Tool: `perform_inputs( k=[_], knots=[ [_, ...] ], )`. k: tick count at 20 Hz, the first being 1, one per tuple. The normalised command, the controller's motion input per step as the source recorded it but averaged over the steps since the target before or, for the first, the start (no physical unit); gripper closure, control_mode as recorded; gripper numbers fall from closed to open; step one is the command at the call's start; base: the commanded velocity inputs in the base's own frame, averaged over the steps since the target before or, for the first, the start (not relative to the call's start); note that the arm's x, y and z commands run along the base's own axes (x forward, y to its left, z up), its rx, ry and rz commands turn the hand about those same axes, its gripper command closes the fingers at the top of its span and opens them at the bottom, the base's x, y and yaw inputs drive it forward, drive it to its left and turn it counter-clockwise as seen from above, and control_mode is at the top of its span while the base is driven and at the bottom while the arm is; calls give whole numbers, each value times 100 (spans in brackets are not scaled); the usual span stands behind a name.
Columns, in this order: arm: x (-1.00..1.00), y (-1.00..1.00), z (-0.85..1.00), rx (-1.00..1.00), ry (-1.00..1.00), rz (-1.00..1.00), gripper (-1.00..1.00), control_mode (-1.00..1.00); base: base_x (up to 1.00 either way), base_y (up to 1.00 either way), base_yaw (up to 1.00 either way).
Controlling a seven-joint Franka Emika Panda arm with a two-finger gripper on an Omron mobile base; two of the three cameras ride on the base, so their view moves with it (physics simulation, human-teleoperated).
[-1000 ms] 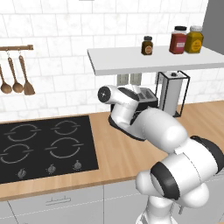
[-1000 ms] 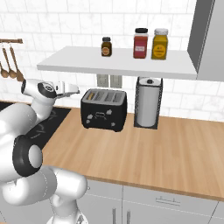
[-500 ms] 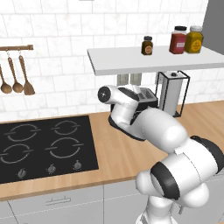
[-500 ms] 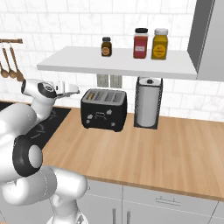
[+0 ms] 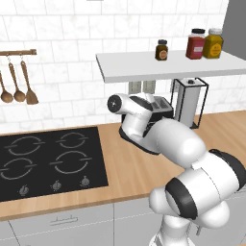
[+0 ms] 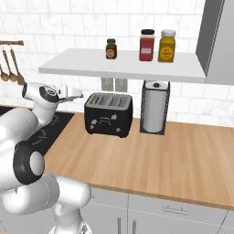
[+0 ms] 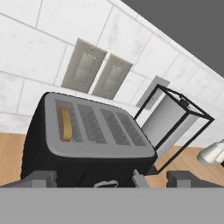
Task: Start the toaster. Once the lever pops up, take the bread to the plate on the dining counter.
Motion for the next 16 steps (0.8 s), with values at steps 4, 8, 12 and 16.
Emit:
perform_inputs(
  k=[4, 8, 12, 16],
  knots=[
    [0, 0, 0, 0, 0, 0, -100, -100, 0, 0, 0],
    [0, 0, 0, 0, 0, 0, -100, -100, 0, 0, 0],
    [0, 0, 0, 0, 0, 0, -100, -100, 0, 0, 0],
    [0, 0, 0, 0, 0, 0, -100, -100, 0, 0, 0]
  ],
)
